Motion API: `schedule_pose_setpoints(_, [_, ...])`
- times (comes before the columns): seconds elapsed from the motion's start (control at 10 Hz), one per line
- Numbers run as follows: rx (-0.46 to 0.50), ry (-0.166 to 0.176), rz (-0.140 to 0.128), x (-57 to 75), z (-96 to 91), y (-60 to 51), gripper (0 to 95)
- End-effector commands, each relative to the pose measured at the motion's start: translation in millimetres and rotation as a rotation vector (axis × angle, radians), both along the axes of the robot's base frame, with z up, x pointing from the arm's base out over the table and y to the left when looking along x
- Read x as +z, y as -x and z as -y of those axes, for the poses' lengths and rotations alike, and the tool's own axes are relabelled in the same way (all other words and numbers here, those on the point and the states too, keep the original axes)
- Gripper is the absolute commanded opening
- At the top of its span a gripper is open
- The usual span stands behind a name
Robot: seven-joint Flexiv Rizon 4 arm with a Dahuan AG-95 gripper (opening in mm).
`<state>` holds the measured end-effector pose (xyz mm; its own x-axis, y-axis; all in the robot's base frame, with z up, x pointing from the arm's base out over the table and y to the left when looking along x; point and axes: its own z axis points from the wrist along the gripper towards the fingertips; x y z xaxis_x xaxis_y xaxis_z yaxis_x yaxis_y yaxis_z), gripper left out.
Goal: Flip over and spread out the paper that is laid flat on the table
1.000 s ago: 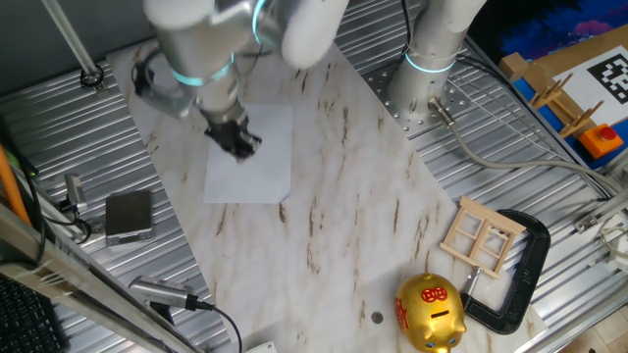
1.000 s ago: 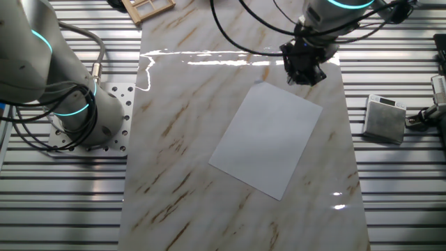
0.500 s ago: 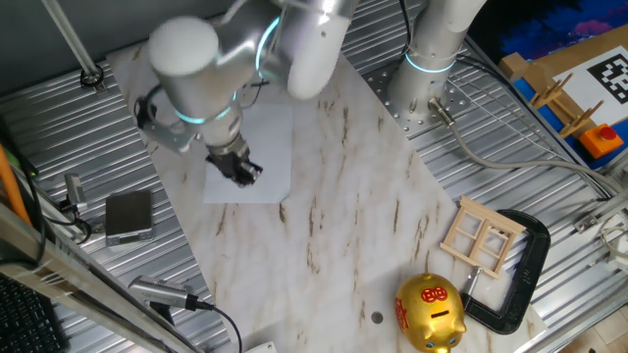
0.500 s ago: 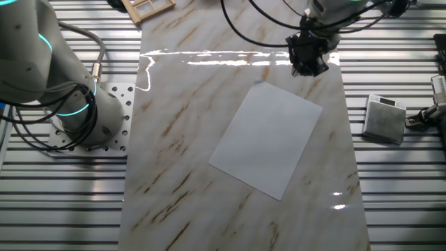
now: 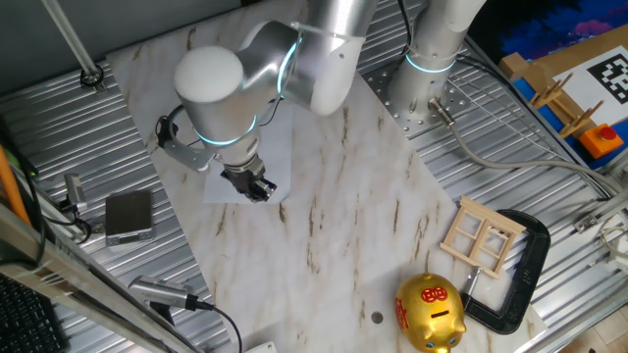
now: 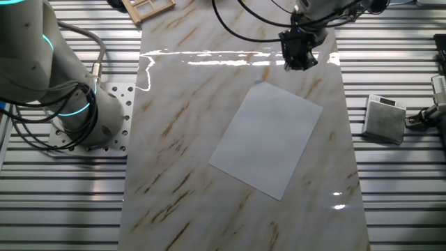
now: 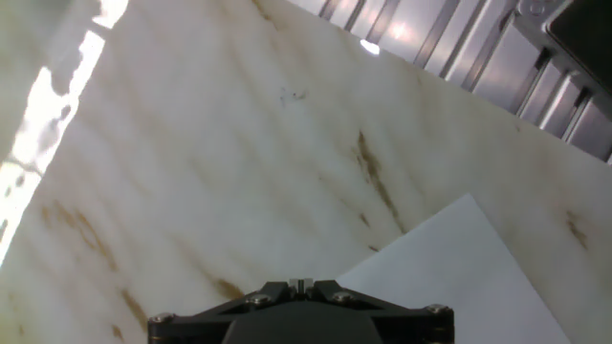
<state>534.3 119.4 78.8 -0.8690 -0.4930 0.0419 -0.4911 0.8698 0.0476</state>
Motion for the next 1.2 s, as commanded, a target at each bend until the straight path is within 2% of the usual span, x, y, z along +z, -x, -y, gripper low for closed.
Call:
schedule_pose_setpoints(0.1, [0.034, -0.014, 0.0, -1.6, -1.1, -2.0, 0.0])
schedule_pose_setpoints(0.3, [0.102, -0.033, -0.003, -1.6, -1.1, -2.0, 0.0])
schedule_pose_setpoints(0.6, [0.111, -0.026, -0.018, -1.6, -1.1, -2.0, 0.0])
schedule_pose_setpoints(0.7, [0.099, -0.018, -0.032, -1.7, -4.1, -2.8, 0.0])
schedule_pose_setpoints(0.8, [0.074, -0.015, -0.067, -2.0, -9.6, -4.3, 0.0])
schedule_pose_setpoints(0.9, [0.071, -0.016, -0.073, -2.6, -10.4, -3.6, 0.0])
schedule_pose_setpoints(1.0, [0.061, -0.017, -0.075, -3.6, -10.0, 2.3, 0.0])
schedule_pose_setpoints(1.2, [0.05, -0.017, -0.081, -9.0, -9.5, 23.2, 0.0])
